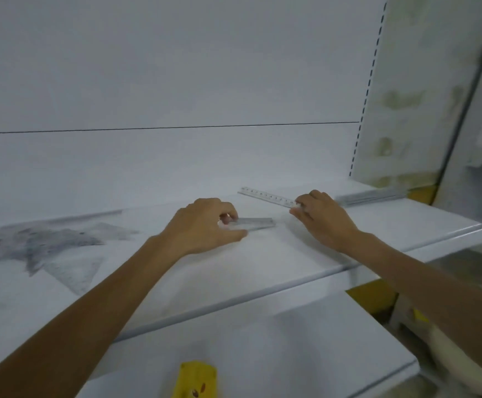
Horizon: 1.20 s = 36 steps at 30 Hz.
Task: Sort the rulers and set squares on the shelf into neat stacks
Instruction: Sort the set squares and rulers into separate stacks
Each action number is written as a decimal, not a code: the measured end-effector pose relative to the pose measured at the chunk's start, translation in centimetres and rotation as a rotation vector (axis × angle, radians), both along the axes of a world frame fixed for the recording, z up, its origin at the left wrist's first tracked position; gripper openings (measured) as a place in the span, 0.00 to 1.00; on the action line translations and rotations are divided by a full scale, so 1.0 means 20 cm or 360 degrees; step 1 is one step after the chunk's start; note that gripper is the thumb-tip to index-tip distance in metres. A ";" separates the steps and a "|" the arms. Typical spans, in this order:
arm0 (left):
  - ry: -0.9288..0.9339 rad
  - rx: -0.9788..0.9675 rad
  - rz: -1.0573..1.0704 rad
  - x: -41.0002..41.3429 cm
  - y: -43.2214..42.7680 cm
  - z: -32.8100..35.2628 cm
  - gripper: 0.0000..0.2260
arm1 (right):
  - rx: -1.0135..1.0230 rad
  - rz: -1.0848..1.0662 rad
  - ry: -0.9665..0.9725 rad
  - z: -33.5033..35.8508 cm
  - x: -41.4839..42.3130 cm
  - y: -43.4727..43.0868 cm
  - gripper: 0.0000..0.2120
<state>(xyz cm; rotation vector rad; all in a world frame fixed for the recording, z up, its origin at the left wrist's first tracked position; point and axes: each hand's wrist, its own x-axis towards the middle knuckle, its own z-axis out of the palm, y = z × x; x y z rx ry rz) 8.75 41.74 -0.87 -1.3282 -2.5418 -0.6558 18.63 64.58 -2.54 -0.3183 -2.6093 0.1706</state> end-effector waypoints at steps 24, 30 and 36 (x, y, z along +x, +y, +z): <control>0.0107 -0.0021 0.0244 0.24 1.21 -0.04 0.18 | 0.0021 0.0107 0.0034 0.02 0.21 1.37 0.17; 0.0135 -0.0018 0.0314 0.21 1.20 -0.06 0.18 | -0.0059 0.0359 -0.0075 0.01 0.10 1.48 0.15; 0.0044 0.0086 0.0363 0.18 1.16 -0.10 0.21 | -0.0158 0.0493 -0.0124 -0.01 0.02 1.52 0.15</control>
